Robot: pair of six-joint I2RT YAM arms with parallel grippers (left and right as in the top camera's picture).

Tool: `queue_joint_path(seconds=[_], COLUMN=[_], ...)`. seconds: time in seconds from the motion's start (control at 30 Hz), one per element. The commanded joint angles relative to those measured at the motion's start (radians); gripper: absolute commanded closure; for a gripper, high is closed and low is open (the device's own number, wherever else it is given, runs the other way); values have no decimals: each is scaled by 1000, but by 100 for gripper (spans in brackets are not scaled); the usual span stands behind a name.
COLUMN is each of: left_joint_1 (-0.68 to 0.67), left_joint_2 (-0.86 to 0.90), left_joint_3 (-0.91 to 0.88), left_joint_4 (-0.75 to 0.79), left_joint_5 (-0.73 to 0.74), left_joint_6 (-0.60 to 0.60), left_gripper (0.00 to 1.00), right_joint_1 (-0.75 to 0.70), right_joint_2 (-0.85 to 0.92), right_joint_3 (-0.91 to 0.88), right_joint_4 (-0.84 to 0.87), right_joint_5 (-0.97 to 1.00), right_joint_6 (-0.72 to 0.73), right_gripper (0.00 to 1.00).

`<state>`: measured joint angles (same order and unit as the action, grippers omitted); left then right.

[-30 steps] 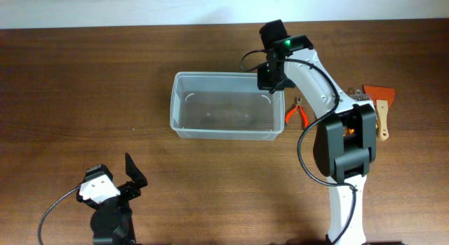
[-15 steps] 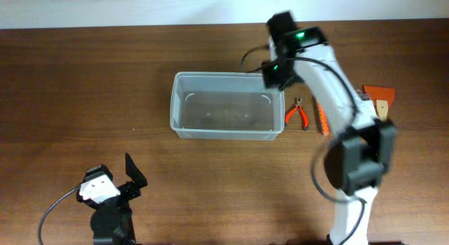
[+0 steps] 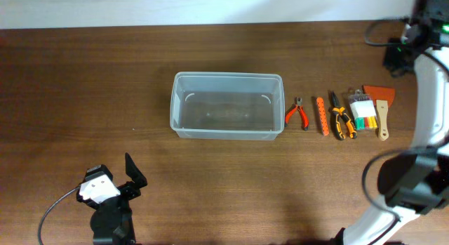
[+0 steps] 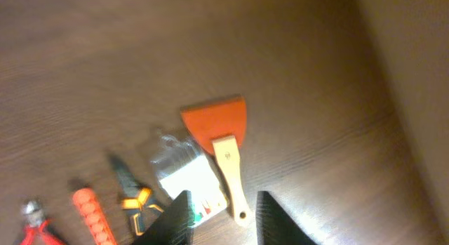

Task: Pack container
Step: 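Release the container and move the right gripper to the orange scraper, then grasp the orange scraper by its wooden handle with the right gripper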

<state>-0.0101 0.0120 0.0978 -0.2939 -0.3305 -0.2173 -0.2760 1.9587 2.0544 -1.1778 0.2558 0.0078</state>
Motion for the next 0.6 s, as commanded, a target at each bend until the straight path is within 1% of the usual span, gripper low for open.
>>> queue_joint_path(seconds=[0.0, 0.07, 0.17, 0.2, 0.27, 0.3, 0.33, 0.37, 0.4, 0.43, 0.57], left_joint_1=[-4, -4, -4, -4, -4, -4, -4, -4, -4, -4, -4], left_joint_2=[-7, -7, -7, -7, -7, -7, -7, -7, -7, -7, -7], left_joint_3=[-5, -5, -5, -5, -5, -5, -5, -5, -5, -5, -5], left_joint_4=[2, 2, 2, 2, 2, 2, 2, 2, 2, 2, 2], left_joint_5=[-7, -7, -7, -7, -6, -7, -7, -7, -7, -7, -7], left_joint_6=[9, 9, 9, 9, 9, 9, 9, 9, 9, 9, 9], left_gripper=[1, 1, 1, 1, 1, 1, 1, 1, 1, 1, 1], right_joint_1=[-139, -182, -219, -225, -229, -228, -227, -226, -227, -227, -227], right_joint_2=[101, 141, 199, 216, 257, 269, 283, 301, 314, 325, 358], right_joint_3=[-42, -55, -58, -58, -58, -58, -58, -58, -58, -58, -58], right_joint_4=[-5, -5, -13, -13, -12, -12, -11, -11, -11, -11, 5], right_joint_5=[-119, -142, -193, -218, -287, -301, -301, -301, -301, -301, -301], right_joint_6=[11, 11, 1, -10, -74, -90, -90, -90, -90, -90, -90], right_gripper=[50, 47, 46, 45, 40, 32, 20, 3, 4, 7, 9])
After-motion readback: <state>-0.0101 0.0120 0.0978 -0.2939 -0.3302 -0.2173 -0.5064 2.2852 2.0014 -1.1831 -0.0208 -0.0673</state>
